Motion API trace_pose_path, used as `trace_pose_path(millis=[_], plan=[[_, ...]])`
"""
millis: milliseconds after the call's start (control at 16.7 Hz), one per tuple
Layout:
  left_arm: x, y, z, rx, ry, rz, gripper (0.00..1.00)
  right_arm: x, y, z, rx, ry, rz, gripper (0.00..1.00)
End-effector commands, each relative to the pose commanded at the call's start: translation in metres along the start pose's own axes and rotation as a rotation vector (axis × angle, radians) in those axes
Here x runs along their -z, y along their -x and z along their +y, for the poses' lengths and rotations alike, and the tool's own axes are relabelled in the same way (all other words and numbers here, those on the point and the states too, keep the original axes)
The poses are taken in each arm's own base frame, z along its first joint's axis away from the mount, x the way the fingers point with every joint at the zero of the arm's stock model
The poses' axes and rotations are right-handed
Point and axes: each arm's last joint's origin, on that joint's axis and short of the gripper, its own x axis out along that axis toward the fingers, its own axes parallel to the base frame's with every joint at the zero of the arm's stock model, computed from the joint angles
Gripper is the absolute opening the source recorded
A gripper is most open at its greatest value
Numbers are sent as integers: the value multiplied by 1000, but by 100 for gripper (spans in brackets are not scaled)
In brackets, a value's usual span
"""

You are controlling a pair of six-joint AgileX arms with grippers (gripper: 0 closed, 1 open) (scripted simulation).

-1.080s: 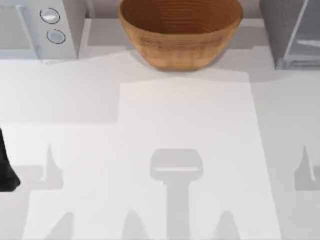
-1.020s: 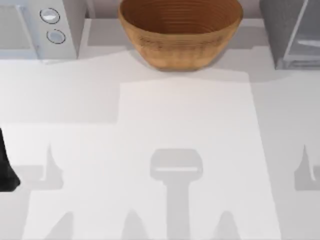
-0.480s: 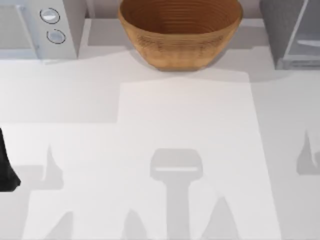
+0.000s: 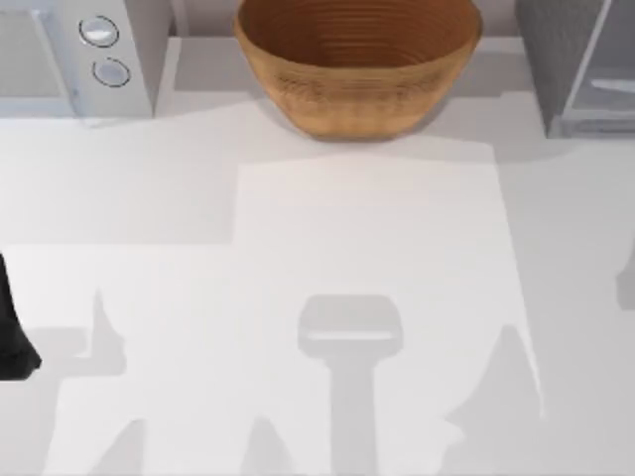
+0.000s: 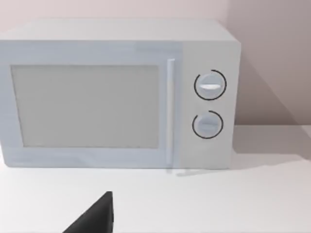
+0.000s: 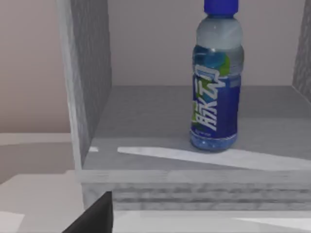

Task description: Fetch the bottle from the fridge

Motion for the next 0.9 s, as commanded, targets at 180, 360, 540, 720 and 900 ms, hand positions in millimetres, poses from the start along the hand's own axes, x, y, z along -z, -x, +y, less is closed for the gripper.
trace_pose_path(millis=[180, 360, 540, 720, 900], plan=[[0, 0, 0, 0, 0, 0, 100, 15, -12, -17, -2, -5, 4, 100], [0, 0, 0, 0, 0, 0, 100, 31, -20, -33, -4, -7, 1, 100], [0, 0, 0, 0, 0, 0, 100, 42, -23, -43, -5, -3, -11, 100], [0, 0, 0, 0, 0, 0, 100, 48, -24, -48, -5, 0, -17, 100], [0, 0, 0, 0, 0, 0, 100, 48, -24, -49, -5, 1, -17, 100]])
